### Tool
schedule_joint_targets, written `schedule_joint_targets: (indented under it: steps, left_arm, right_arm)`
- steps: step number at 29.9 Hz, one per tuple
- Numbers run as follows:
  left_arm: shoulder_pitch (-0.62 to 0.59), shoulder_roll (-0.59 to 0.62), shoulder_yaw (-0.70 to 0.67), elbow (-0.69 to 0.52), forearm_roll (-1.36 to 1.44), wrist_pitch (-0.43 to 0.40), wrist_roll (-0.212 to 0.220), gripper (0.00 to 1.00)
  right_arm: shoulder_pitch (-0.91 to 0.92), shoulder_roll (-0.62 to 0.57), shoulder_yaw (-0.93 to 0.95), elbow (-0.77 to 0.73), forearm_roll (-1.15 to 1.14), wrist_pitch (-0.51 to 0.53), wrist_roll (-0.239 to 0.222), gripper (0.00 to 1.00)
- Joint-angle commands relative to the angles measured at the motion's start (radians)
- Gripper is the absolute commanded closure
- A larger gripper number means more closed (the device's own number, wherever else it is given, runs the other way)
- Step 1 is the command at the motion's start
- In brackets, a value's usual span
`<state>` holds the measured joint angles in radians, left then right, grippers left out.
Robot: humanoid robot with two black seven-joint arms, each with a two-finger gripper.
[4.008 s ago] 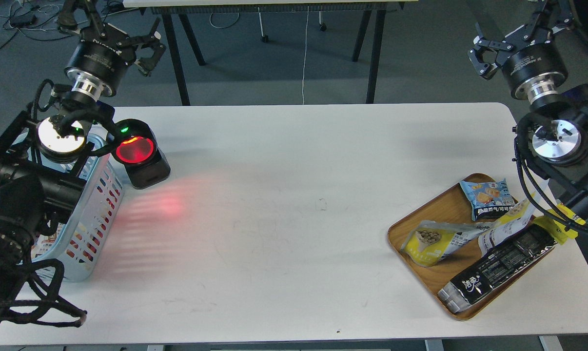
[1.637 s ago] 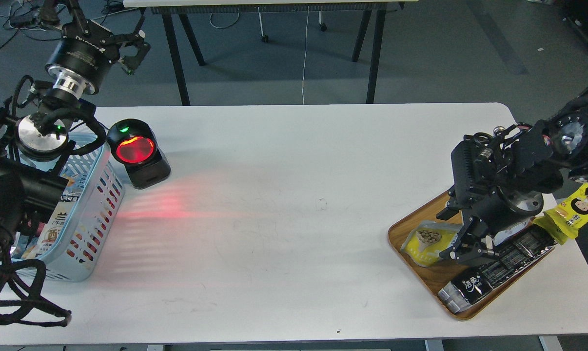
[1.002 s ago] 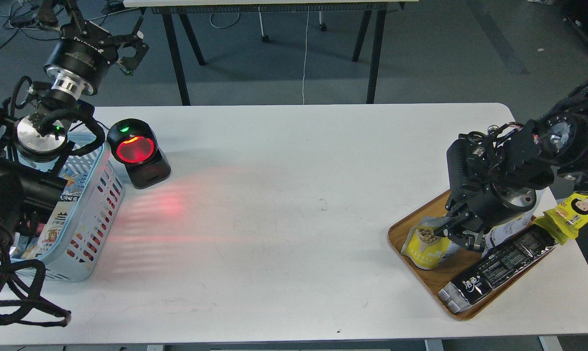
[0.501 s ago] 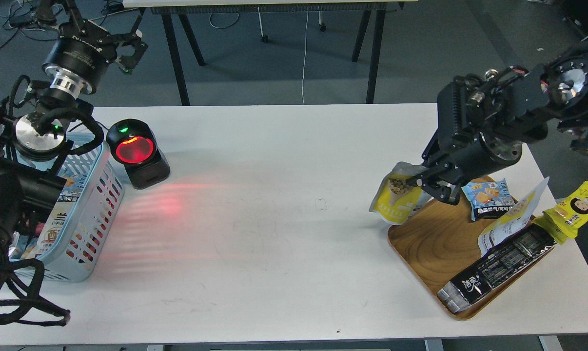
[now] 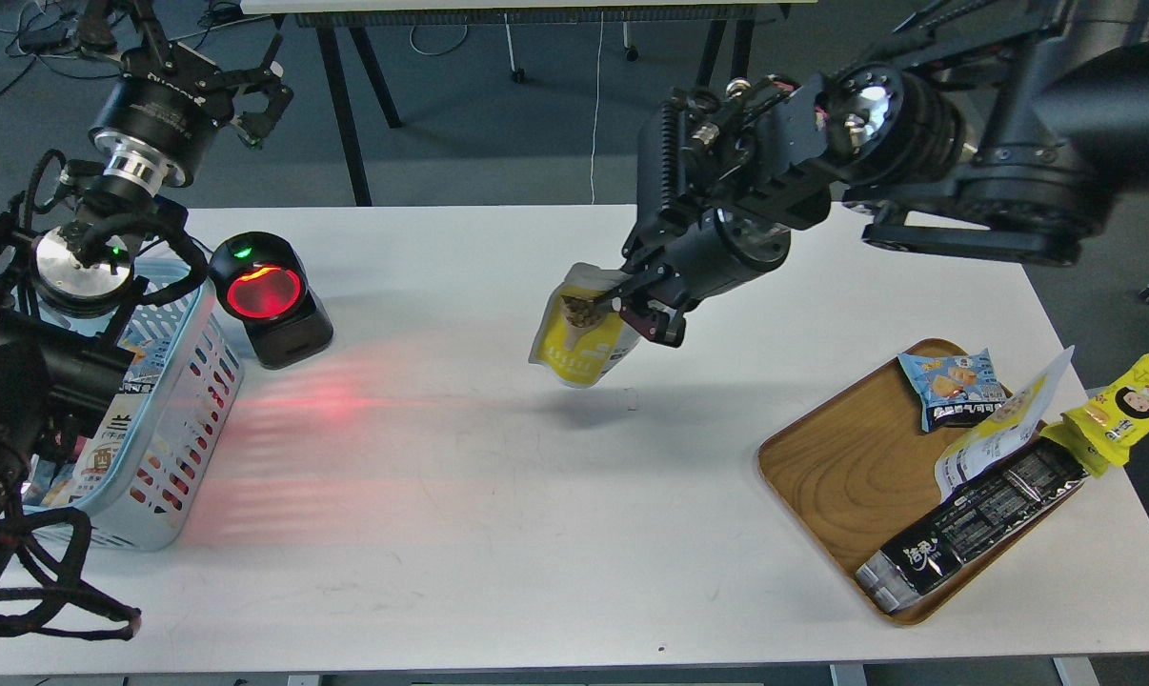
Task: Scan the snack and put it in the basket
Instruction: 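Grasp the yellow snack bag with the right gripper and lift it off the tray, then set the snack bag upright on the table center and withdraw the right gripper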
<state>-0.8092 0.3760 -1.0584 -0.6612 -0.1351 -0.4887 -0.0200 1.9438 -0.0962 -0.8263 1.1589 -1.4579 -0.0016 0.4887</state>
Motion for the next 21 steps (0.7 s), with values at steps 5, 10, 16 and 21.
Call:
schedule_joint_targets:
  steps: [5,10,16,21]
  left_arm:
    - [0.001,-0.003,0.000,0.000,0.000,0.000,0.000,0.00]
    - [0.001,-0.002,0.000,0.000,0.000,0.000,0.000,0.00]
    - [0.001,-0.002,0.000,0.000,0.000,0.000,0.000,0.00]
    - [0.002,-0.002,0.000,0.000,0.000,0.000,0.000,0.00]
  right_arm:
    - [-0.092,0.096,0.006,-0.172,0.048,0.005,0.000,1.00]
    - [-0.158,0.096,0.009,-0.264,0.050,0.005,0.000,1.00]
    - [-0.203,0.096,0.009,-0.321,0.050,0.005,0.000,1.00]
    - [-0.215,0.096,0.009,-0.315,0.054,0.005,0.000,1.00]
